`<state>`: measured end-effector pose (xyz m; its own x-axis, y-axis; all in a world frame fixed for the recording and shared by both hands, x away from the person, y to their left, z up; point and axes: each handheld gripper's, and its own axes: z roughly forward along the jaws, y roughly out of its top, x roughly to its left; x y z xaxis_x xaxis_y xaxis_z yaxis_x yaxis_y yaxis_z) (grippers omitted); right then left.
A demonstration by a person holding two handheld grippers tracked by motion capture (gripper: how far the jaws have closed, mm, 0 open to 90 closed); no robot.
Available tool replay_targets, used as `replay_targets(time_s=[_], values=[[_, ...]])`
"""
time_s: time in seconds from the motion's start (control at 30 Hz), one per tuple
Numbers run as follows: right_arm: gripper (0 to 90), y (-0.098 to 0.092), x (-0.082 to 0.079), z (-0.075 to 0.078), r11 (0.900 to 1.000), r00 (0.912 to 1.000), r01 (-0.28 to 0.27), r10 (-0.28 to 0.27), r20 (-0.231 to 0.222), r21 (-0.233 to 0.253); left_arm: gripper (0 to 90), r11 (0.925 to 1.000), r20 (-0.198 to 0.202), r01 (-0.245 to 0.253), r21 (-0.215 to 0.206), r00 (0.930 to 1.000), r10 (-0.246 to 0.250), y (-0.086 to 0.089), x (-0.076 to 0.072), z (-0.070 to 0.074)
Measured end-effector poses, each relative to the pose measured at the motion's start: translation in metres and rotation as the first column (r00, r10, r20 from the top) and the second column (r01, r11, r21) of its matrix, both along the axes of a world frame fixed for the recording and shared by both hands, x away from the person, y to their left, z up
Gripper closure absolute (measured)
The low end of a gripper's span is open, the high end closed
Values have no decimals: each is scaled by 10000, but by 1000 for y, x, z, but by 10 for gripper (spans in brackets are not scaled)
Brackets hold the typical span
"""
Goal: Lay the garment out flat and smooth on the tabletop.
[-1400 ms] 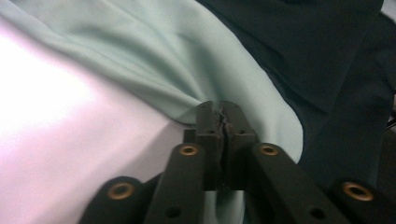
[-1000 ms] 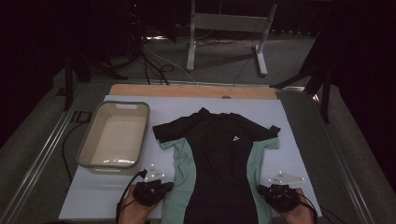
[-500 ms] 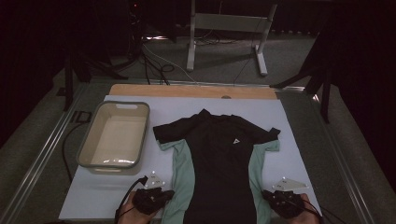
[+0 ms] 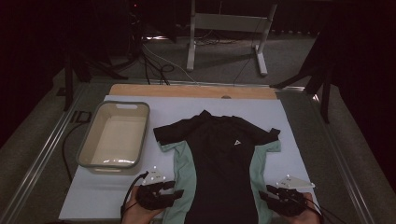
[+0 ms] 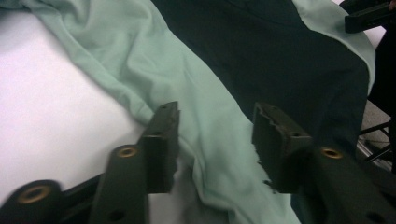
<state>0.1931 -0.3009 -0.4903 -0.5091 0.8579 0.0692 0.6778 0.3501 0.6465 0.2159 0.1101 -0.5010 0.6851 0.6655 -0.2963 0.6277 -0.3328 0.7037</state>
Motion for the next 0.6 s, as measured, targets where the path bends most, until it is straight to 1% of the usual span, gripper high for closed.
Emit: replay_targets(time_s=[0.1, 0.13, 0.17, 0.2, 0.23, 0.27, 0.3, 0.33, 0.47, 0.53, 0.6], values=[[606, 2, 6, -2, 10000, 9999, -28, 29, -117, 69, 483, 9997, -209, -29, 226, 9998, 34, -4, 3, -5], [626, 3, 7, -4, 10000, 9998, -69, 70, -183, 62, 517, 9996, -360, 11, 290, 9994, -1, -4, 4, -8], [650, 3, 7, -5, 10000, 9996, -82, 83, -258, 49, 594, 9991, -497, 159, 391, 9987, -139, -4, 4, -10], [763, 2, 7, -5, 10000, 9994, -67, 67, -328, -2, 794, 9982, -573, 246, 542, 9981, -215, -5, 4, -12], [763, 2, 7, -5, 10000, 9994, -67, 67, -328, -2, 794, 9972, -606, 230, 712, 9980, -186, -5, 4, -13], [822, 2, 7, -5, 10000, 9994, -67, 66, -342, -27, 871, 9971, -643, 227, 730, 9978, -180, -4, 4, -13], [866, 1, 6, -5, 10000, 9994, -42, 40, -338, -64, 883, 9972, -667, 268, 692, 9975, -221, -2, 4, -12], [877, 1, 6, -5, 10000, 9995, -27, 24, -316, -93, 888, 9972, -640, 265, 701, 9977, -221, -1, 3, -11], [884, 0, 3, -4, 9997, 9998, -31, 27, -196, -225, 893, 9973, -628, 316, 663, 9976, -274, 3, -3, -9], [886, -4, -1, -4, 9995, 9999, 93, -97, -138, -293, 892, 9985, -698, 331, 435, 9971, -300, 4, -7, -9], [886, -6, -2, -4, 9994, 9998, 145, -148, -107, -318, 892, 9987, -689, 426, 280, 9968, -406, 0, -9, -9]])
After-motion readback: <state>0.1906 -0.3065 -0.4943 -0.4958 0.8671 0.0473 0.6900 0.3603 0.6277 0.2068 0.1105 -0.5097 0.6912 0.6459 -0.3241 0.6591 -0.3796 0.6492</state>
